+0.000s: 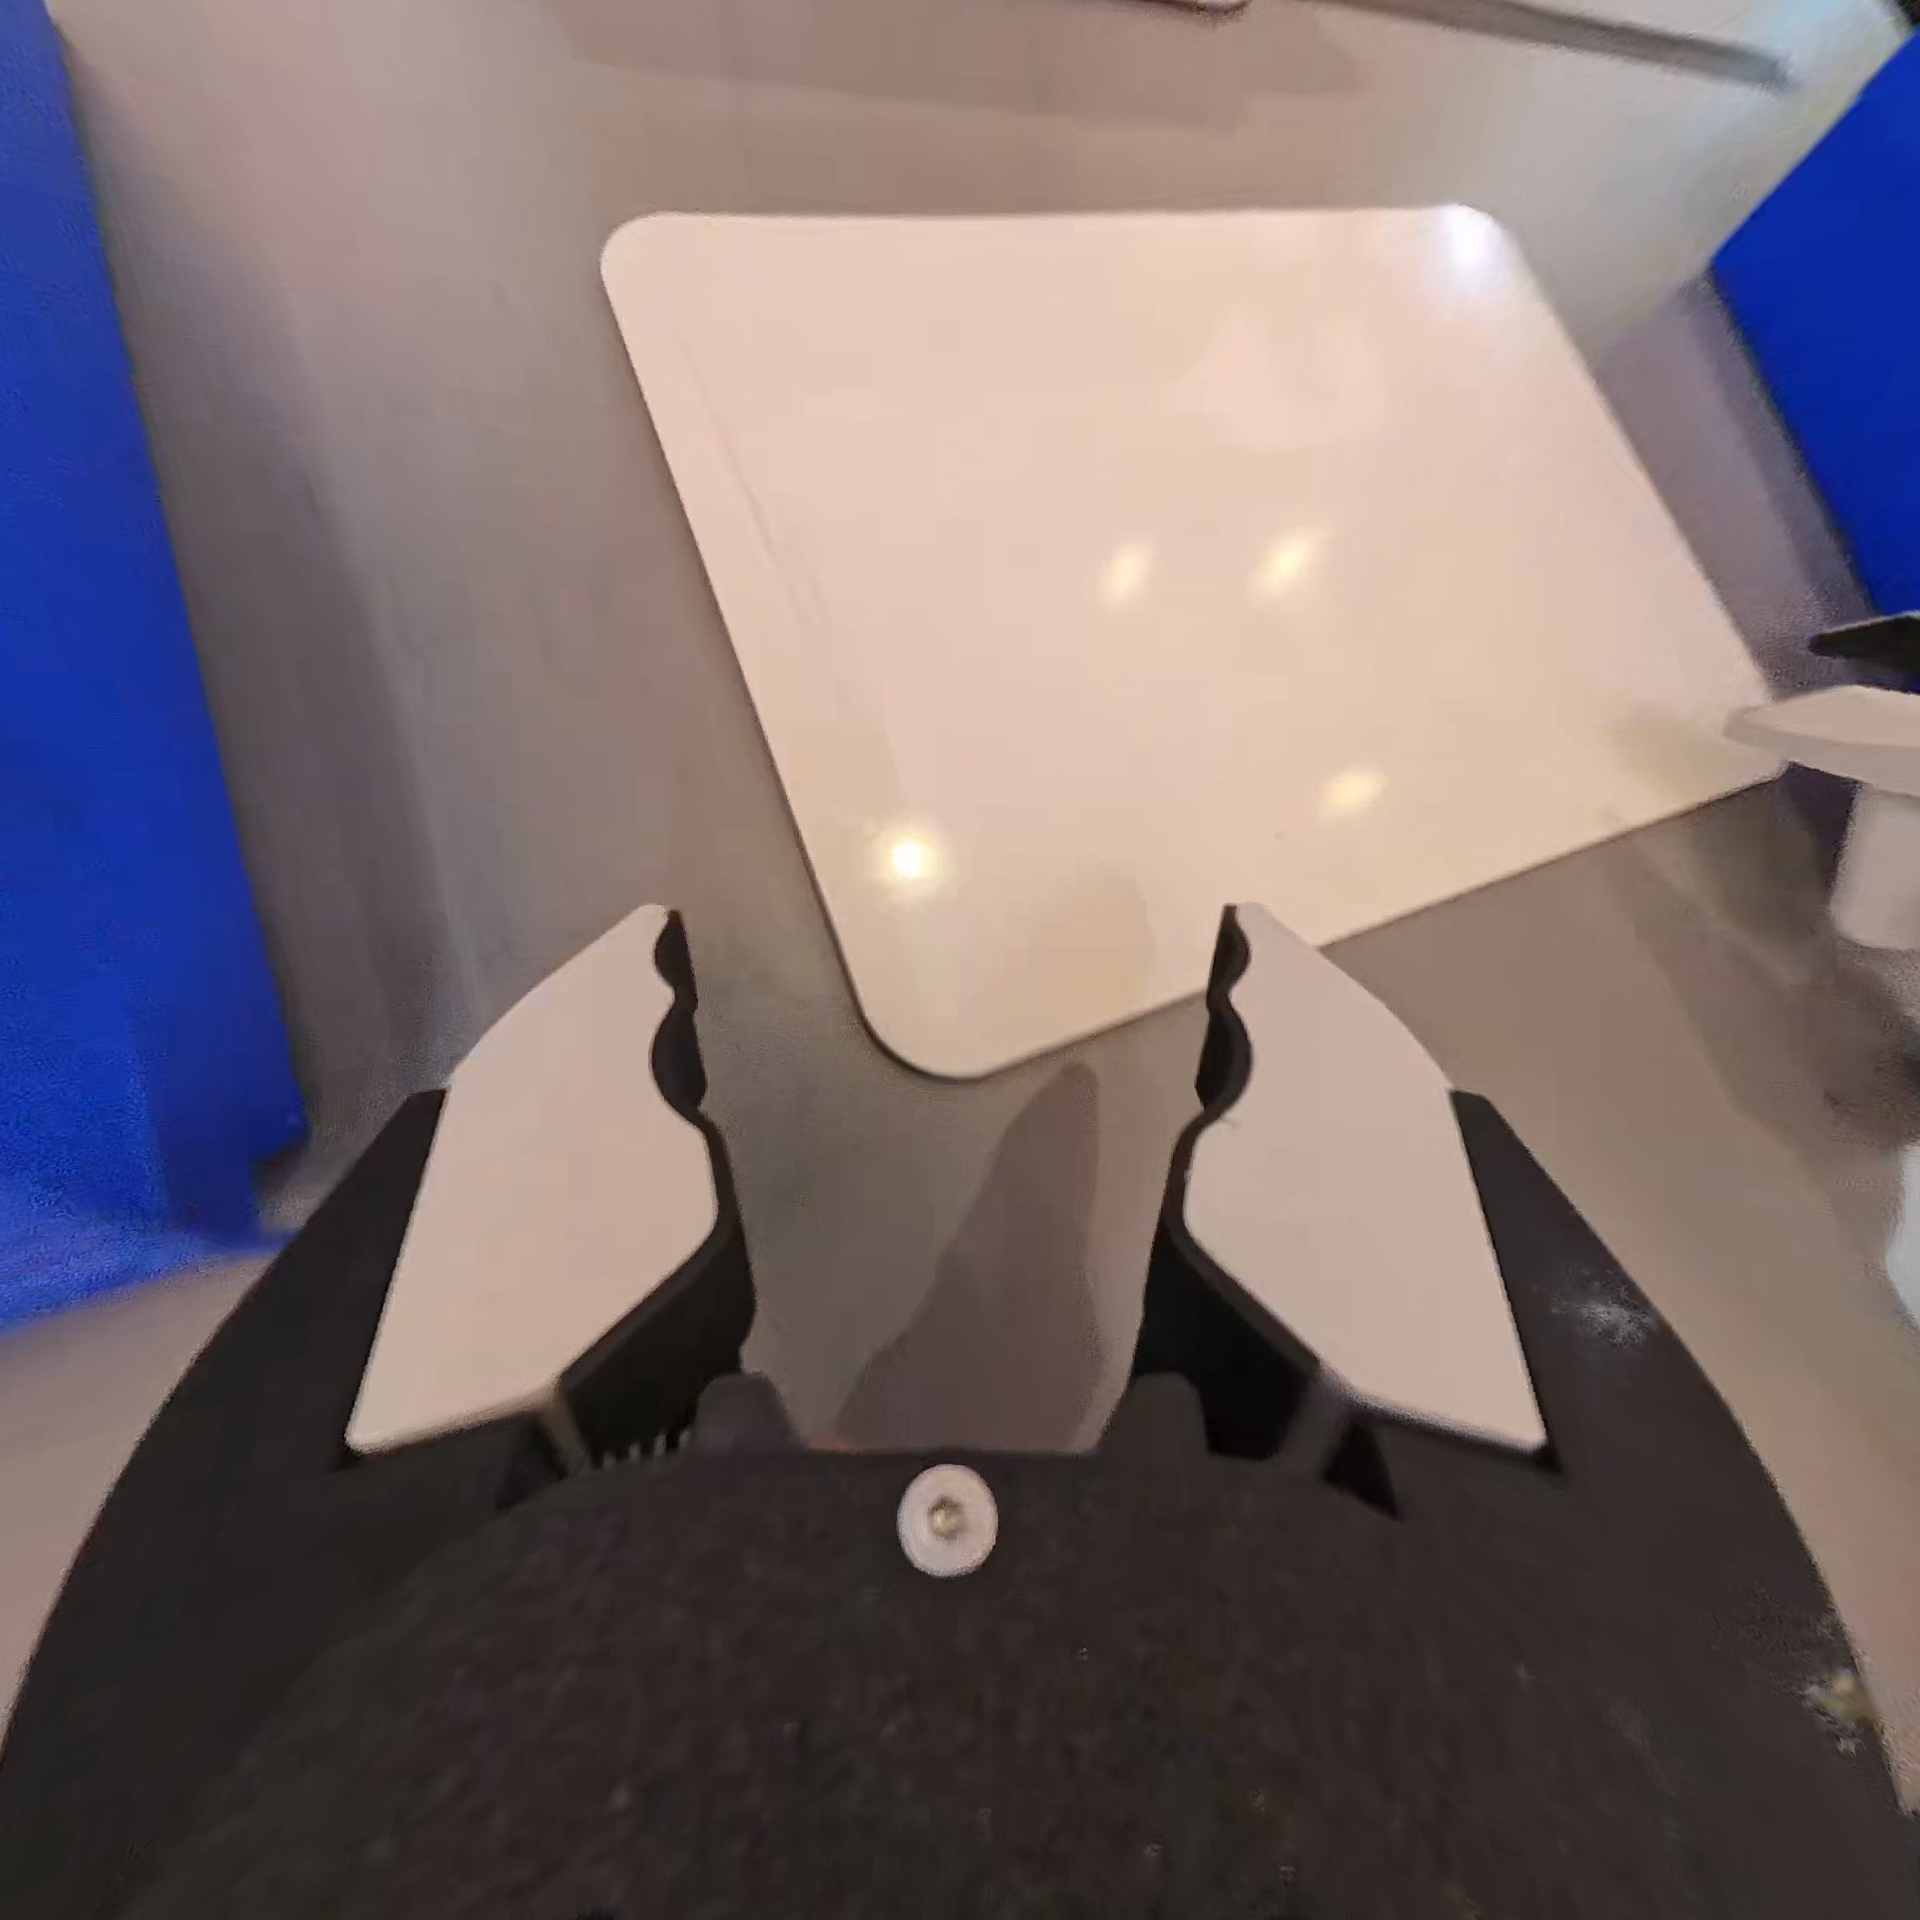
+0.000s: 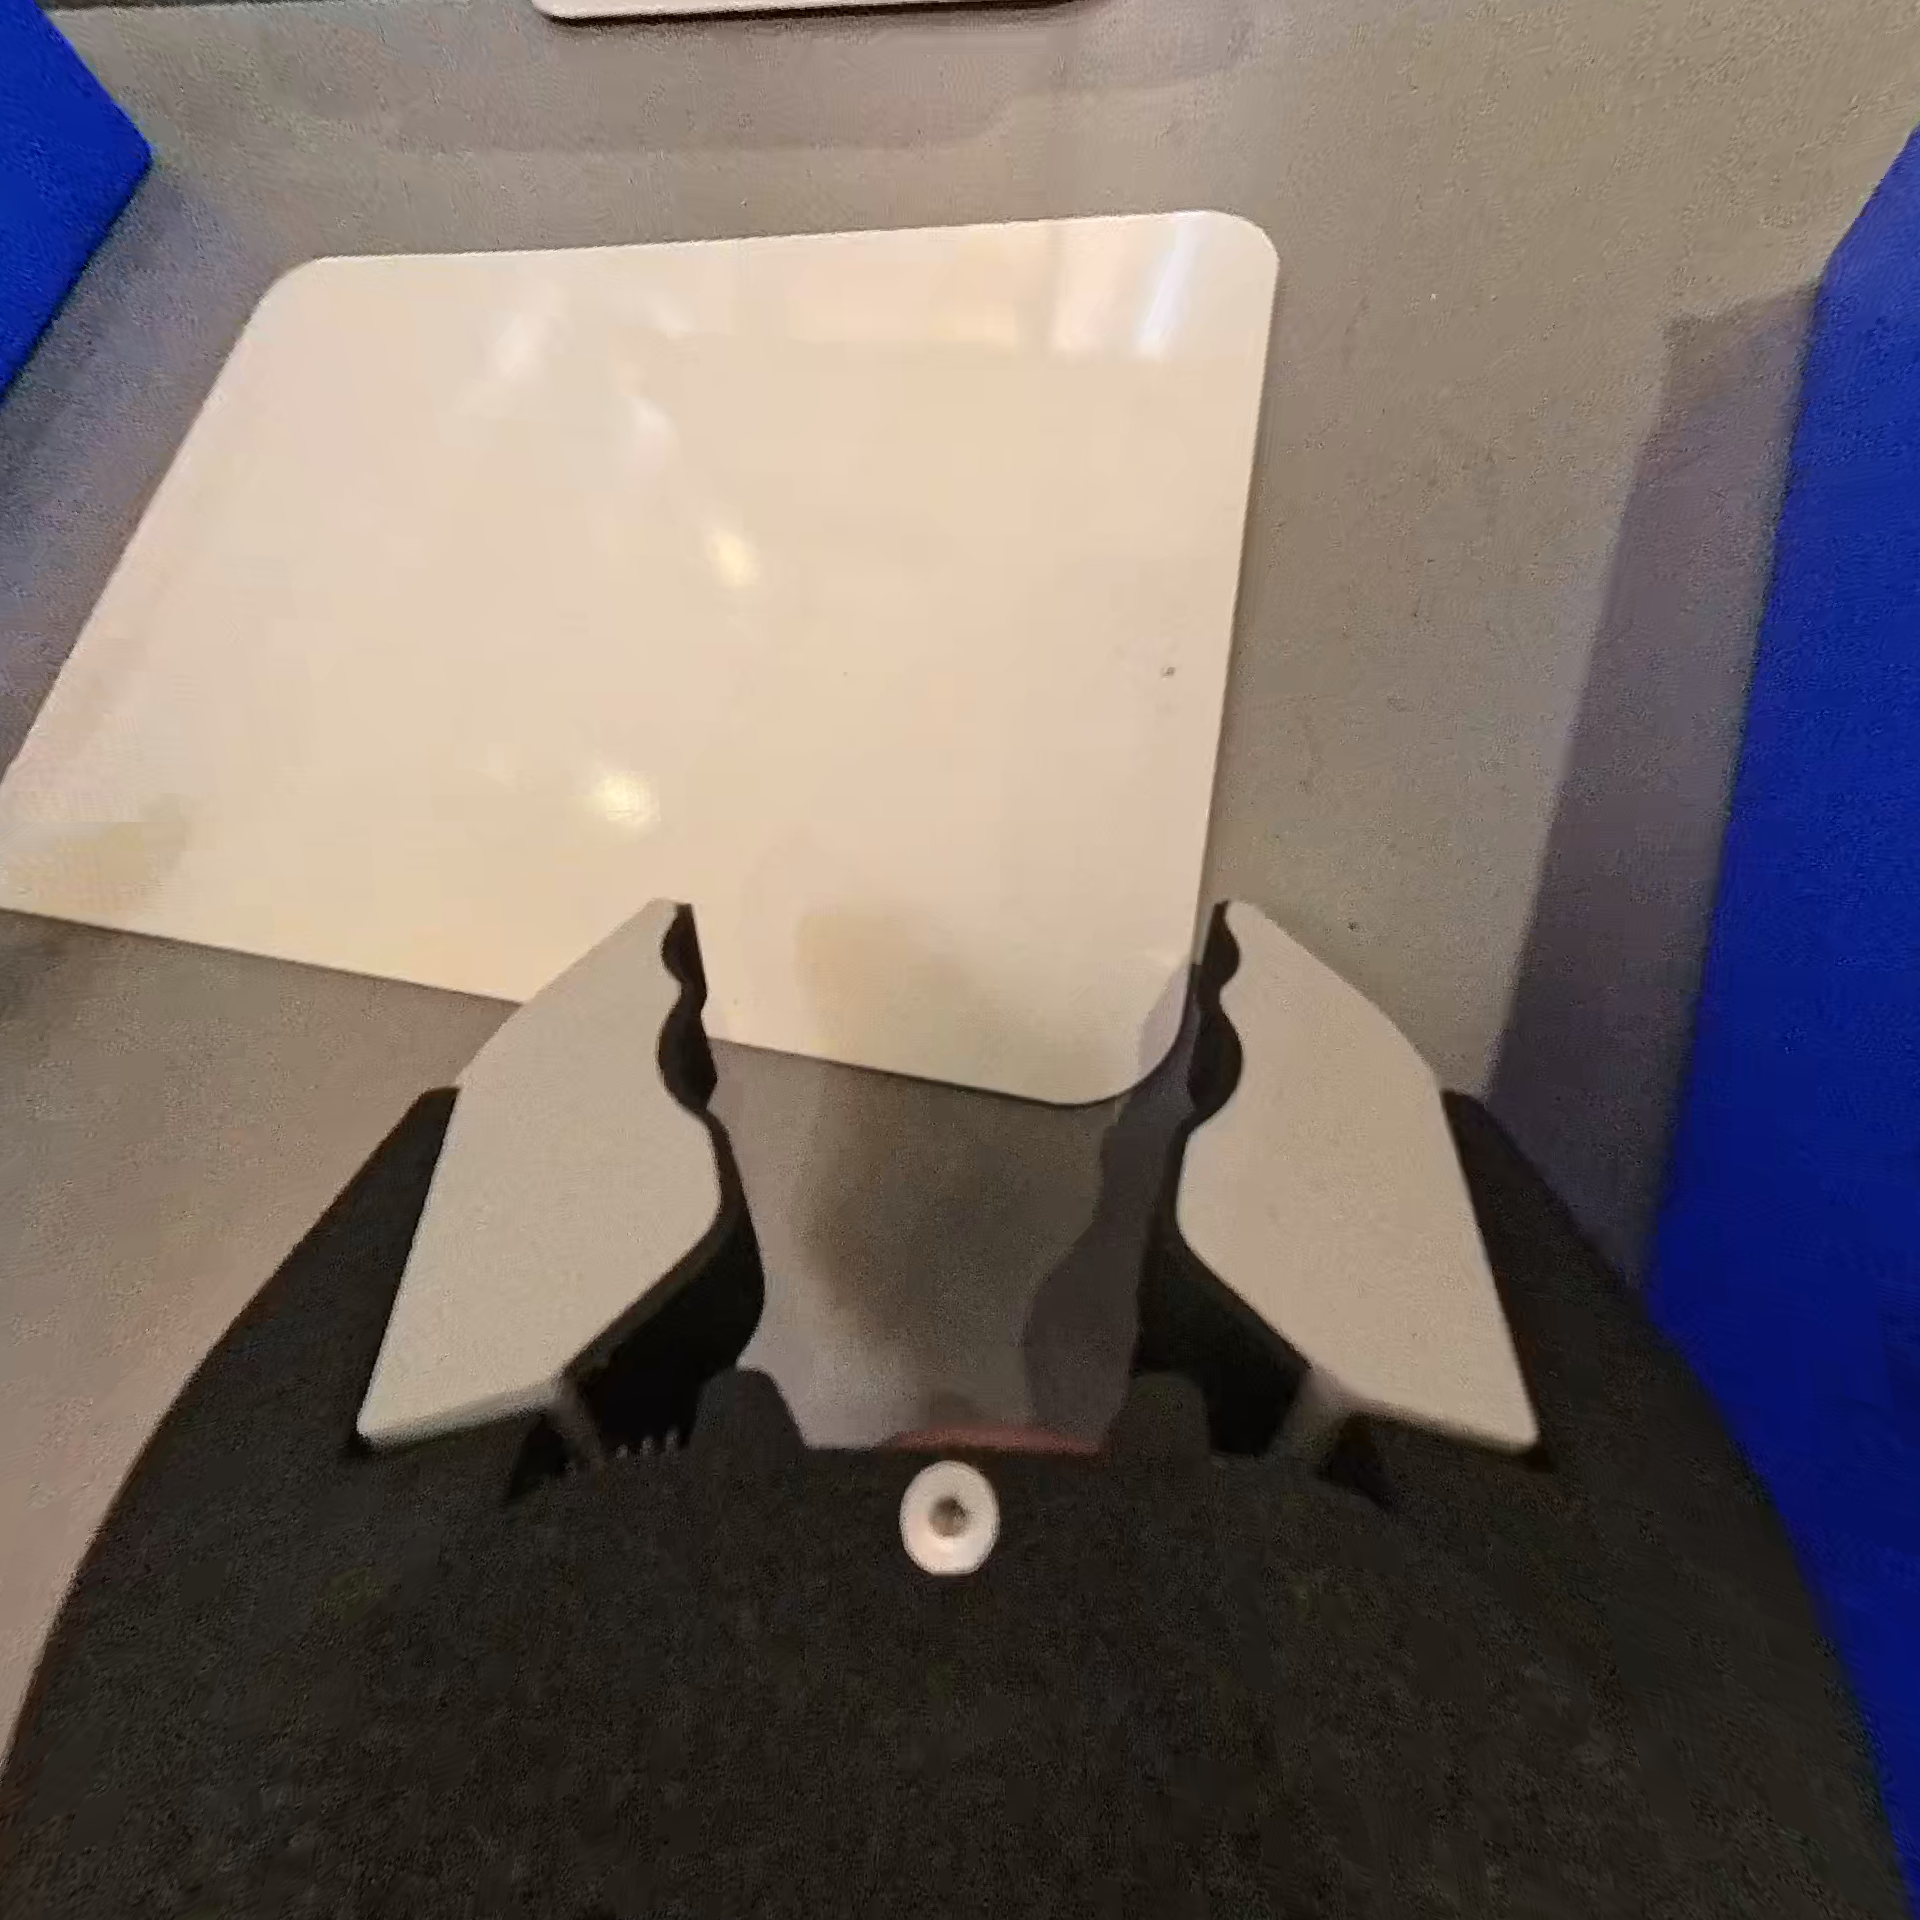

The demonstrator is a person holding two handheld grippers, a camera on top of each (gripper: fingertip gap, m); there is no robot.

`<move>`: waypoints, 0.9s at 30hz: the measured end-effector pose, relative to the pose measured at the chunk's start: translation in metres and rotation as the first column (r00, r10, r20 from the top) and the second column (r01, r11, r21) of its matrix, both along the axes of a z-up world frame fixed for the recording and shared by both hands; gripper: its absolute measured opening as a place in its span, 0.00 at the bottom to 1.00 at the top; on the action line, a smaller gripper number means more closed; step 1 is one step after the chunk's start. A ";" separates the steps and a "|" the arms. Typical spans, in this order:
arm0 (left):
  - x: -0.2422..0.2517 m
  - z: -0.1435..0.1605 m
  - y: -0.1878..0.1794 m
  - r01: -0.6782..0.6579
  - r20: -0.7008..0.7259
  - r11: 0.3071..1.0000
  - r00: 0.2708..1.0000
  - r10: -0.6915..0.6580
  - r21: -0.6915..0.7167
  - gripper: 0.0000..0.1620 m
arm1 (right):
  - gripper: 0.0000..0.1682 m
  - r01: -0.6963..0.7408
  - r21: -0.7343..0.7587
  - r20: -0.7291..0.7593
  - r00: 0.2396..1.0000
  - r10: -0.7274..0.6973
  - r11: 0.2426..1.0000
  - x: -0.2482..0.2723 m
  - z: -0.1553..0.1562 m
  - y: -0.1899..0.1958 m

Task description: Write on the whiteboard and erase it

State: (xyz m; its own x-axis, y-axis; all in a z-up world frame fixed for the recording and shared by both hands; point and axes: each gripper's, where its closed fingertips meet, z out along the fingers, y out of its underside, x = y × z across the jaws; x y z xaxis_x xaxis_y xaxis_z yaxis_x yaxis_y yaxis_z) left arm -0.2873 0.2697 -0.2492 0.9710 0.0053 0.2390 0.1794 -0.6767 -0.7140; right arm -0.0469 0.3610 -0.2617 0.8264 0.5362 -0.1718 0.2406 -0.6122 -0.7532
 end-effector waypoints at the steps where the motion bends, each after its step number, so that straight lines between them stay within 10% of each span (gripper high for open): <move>1: -0.001 -0.006 0.006 0.008 0.002 1.000 1.000 -0.008 -0.027 0.58 | 0.54 -0.012 -0.028 -0.022 1.000 0.011 1.000 -0.003 -0.002 -0.001; 7: 0.013 -0.018 0.017 0.070 0.147 0.996 0.987 -0.062 -0.055 0.50 | 0.55 -0.028 -0.089 -0.080 0.997 0.021 0.996 -0.005 -0.007 -0.006; 9: 0.025 -0.016 0.018 0.117 0.164 0.992 0.981 -0.107 -0.052 0.55 | 0.37 -0.101 -0.162 -0.165 0.983 0.074 0.982 -0.014 -0.004 -0.025; 13: 0.044 -0.020 0.017 0.193 0.165 0.979 0.970 -0.181 -0.061 0.36 | 0.36 -0.109 -0.176 -0.231 0.971 0.066 0.978 -0.012 0.001 -0.037; 14: 0.030 -0.019 0.021 0.128 0.109 0.990 0.986 -0.122 -0.054 0.44 | 0.34 -0.084 -0.137 -0.205 0.977 0.055 0.987 -0.004 0.005 -0.034; 22: 0.059 -0.010 0.004 0.203 0.044 0.979 0.978 -0.202 -0.015 0.49 | 0.61 0.054 0.222 0.084 0.994 -0.074 0.973 0.017 0.037 0.028; 27: 0.091 -0.015 -0.007 0.256 0.094 0.967 0.963 -0.254 -0.007 0.49 | 0.68 0.198 0.134 0.151 0.964 -0.218 0.971 0.016 0.015 0.095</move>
